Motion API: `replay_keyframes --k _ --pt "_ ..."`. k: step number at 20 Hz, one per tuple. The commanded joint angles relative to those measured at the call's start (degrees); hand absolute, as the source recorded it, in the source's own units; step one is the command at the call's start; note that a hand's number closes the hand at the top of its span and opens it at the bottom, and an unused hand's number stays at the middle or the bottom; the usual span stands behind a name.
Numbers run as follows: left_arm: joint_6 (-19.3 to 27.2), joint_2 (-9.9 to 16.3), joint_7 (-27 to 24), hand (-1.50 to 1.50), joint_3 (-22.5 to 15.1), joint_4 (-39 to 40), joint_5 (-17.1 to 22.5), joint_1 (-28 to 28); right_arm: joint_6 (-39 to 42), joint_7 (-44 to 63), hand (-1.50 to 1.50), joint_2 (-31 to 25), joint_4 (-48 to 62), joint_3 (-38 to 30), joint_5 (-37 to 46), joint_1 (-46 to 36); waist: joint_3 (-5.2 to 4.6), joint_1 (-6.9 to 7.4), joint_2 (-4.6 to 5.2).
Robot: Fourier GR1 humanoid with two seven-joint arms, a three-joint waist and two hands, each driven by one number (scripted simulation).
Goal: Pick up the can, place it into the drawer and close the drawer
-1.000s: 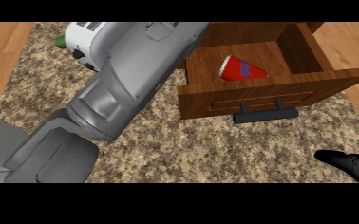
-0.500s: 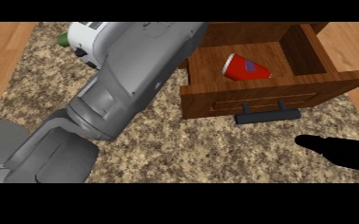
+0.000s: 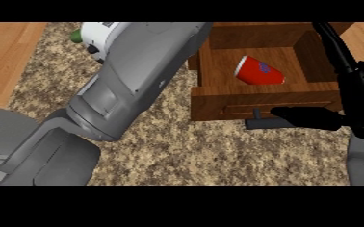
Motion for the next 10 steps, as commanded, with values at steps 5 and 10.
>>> replay_keyframes --k 5,10 --pt "-0.7 0.0 -1.9 -1.50 -0.7 -0.2 -0.5 2.0 -5.9 -0.4 -1.50 2.9 16.4 9.4 16.4 -8.2 -0.07 1.75 -0.39" --pt "-3.3 2.0 1.0 -1.50 1.4 -0.3 -0.9 0.3 -13.8 -9.3 -1.50 3.6 29.6 8.5 19.7 -8.6 -0.03 2.43 -0.70"
